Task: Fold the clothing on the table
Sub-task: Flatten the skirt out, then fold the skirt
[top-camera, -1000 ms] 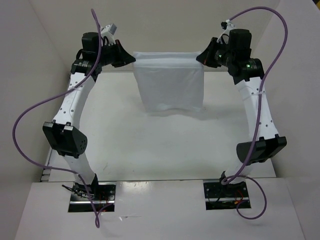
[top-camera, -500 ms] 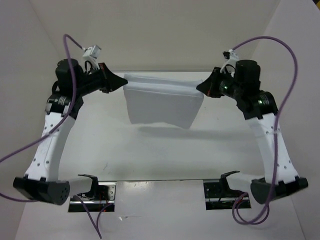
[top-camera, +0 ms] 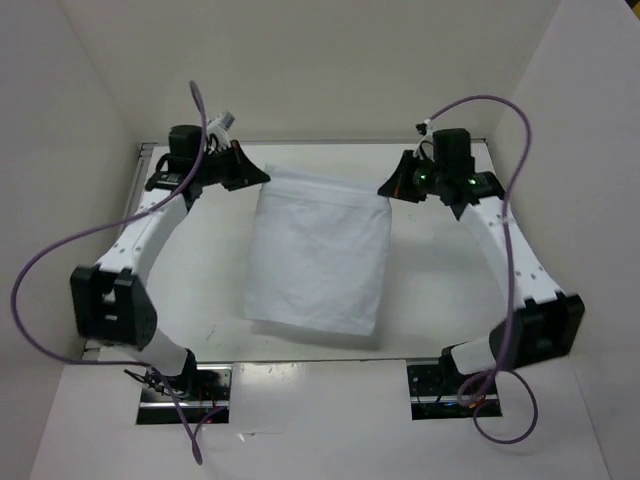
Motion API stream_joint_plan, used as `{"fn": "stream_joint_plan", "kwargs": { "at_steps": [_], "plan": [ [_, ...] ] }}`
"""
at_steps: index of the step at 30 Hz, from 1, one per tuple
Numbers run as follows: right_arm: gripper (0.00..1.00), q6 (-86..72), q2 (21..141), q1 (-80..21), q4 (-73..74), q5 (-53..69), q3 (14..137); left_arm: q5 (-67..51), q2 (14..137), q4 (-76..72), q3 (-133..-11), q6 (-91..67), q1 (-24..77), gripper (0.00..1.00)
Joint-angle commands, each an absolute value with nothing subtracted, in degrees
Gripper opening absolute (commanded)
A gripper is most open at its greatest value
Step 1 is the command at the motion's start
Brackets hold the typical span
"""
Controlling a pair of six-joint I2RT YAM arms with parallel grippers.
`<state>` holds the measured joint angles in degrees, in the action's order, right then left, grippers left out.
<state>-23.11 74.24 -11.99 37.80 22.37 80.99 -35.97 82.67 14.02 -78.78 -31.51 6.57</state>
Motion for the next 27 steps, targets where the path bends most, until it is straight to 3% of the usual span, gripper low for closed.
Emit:
{"fn": "stream_joint_plan", "kwargs": {
  "at_steps": [1, 7, 13, 27],
  "plan": [
    [0.00, -22.5, 83.8, -10.9, 31.6, 18.8, 80.9, -33.3, 91.6, 9.9, -80.1, -29.4, 5.7, 0.00],
    [0.00, -19.4, 98.3, -9.1, 30.3, 15.5, 90.4, -30.9, 106.8, 11.4, -93.1, -26.7, 6.2, 0.00],
    [0.00, -18.9, 101.4, -9.1, 29.8, 13.4, 94.3, -31.6, 114.5, 15.4, -103.2, -25.5, 6.2, 0.00],
    [0.00, -18.9, 94.5, -12.0, 27.6, 10.8, 79.4, -31.8, 107.3, 8.8, -83.1, -26.0, 7.3, 0.00]
  ]
}}
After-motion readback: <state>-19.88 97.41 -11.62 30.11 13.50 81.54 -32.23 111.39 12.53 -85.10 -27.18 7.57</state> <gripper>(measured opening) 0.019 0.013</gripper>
